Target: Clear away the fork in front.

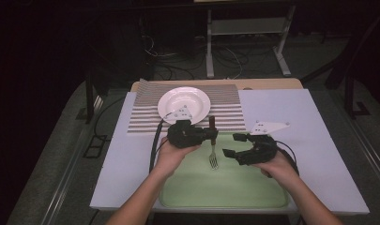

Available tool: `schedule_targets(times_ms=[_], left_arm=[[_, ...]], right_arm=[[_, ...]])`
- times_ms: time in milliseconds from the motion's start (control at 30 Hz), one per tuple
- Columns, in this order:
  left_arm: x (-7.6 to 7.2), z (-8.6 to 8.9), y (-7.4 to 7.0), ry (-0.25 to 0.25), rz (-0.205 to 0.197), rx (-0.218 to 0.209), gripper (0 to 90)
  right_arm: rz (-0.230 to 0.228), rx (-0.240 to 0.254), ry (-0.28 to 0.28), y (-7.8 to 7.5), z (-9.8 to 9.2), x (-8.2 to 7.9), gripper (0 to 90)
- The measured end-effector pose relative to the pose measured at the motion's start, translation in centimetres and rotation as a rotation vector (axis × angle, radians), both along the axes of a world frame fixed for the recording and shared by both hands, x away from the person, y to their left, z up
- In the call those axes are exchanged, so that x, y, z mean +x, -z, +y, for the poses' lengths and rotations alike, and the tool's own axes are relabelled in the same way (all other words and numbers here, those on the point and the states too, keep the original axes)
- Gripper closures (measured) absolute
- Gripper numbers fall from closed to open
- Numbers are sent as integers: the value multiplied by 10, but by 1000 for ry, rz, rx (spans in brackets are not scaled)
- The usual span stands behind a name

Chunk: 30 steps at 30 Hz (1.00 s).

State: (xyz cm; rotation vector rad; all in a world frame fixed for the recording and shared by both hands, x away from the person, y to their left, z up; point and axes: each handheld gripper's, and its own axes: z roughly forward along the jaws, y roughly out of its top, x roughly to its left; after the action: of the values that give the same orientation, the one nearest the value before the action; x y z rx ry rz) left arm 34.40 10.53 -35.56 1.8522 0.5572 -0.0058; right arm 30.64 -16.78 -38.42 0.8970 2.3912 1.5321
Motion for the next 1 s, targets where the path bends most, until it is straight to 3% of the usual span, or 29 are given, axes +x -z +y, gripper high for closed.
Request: schedule_targets(times_ms=[33,167,300,367,467,700,1000], left_arm=[[0,3,-1,2,-4,6,808],[1,15,-2,23,-5,5,806],[0,27,-3,41,-8,-2,805],[-1,34,-4,44,-9,-4,804],[-3,47,-7,49,1,-1,803],[-7,72,-12,46,17,-7,802],[-18,91,-8,47,43,9,801]], right_arm=[[-24,4,11,2,-7,-1,138],[-44,0,47,11,-27,-4,136],[-41,-14,82,19,-43,-9,130],[-49,-28,117,25,-57,-13,63],[-42,-31,134,29,-68,-16,43],[-27,-57,169,40,-86,-24,34],[-2,-91,187,52,-98,-35,30]])
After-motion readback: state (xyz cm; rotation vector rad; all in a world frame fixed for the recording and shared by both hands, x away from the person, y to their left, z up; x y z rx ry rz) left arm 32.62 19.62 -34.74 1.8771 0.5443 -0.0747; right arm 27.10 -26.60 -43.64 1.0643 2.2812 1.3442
